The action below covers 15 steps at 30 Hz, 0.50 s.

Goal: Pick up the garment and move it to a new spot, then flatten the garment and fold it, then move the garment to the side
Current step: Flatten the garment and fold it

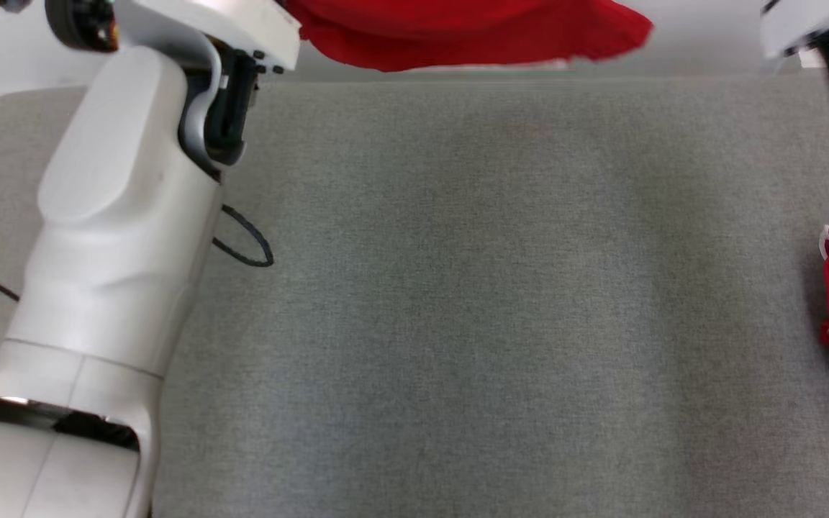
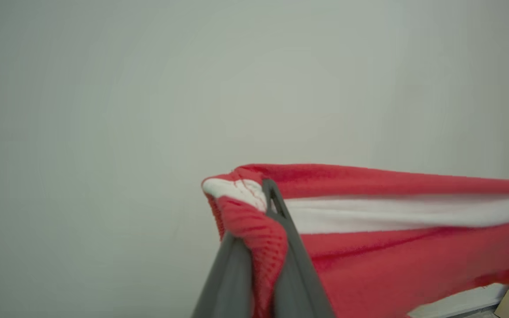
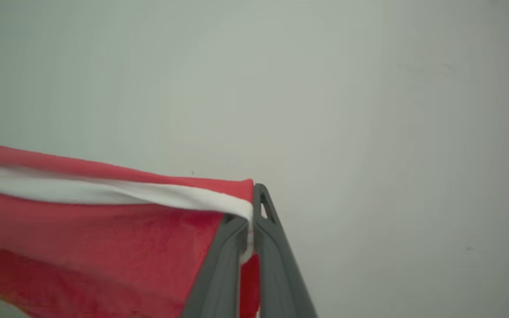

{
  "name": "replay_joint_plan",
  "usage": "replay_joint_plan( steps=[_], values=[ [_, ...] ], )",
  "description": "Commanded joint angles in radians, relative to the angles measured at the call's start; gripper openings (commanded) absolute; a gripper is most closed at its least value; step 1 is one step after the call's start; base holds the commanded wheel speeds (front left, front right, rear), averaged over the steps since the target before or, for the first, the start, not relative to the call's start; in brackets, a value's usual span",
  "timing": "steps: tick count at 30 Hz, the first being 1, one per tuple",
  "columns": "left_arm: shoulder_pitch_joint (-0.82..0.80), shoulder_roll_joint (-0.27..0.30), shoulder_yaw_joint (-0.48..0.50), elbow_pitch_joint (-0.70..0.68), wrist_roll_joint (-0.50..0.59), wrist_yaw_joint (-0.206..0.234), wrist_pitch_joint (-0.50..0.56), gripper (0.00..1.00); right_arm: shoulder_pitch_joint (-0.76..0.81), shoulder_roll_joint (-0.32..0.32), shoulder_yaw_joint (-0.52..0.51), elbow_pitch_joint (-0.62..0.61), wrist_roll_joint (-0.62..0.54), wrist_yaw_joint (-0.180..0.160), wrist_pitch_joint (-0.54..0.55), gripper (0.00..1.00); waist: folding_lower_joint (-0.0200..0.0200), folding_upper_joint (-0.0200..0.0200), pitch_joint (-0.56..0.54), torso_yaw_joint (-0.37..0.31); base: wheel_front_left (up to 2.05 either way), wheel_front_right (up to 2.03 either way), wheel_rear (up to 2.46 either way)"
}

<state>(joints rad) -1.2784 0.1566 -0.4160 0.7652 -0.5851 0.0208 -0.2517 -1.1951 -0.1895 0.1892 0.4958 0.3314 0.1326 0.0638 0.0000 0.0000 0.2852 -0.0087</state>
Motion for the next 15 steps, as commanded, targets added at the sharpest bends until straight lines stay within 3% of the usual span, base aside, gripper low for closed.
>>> replay_joint_plan(
  steps=[1,9,15],
  values=[
    [0.011,-0.003,0.024,0.052,-0.009,0.0,-0.01,0.0,-0.001,0.022,0.024,0.064,-0.005,-0.004,-0.023,0.0,0.0,0.0,0.007,-0.006,0.0,0.0,0.0],
    [0.235,-0.065,0.175,0.209,-0.008,0.035,-0.013,0.0,0.131,0.111,0.148,0.376,0.091,-0.004,-0.119,0.0,0.0,0.0,0.038,-0.016,0.0,0.0,0.0],
    [0.352,-0.092,0.233,0.246,-0.017,-0.013,-0.013,0.0,0.253,0.127,0.219,0.474,0.194,-0.004,-0.206,0.0,0.0,0.0,0.044,0.007,0.0,0.0,0.0]
  ],
)
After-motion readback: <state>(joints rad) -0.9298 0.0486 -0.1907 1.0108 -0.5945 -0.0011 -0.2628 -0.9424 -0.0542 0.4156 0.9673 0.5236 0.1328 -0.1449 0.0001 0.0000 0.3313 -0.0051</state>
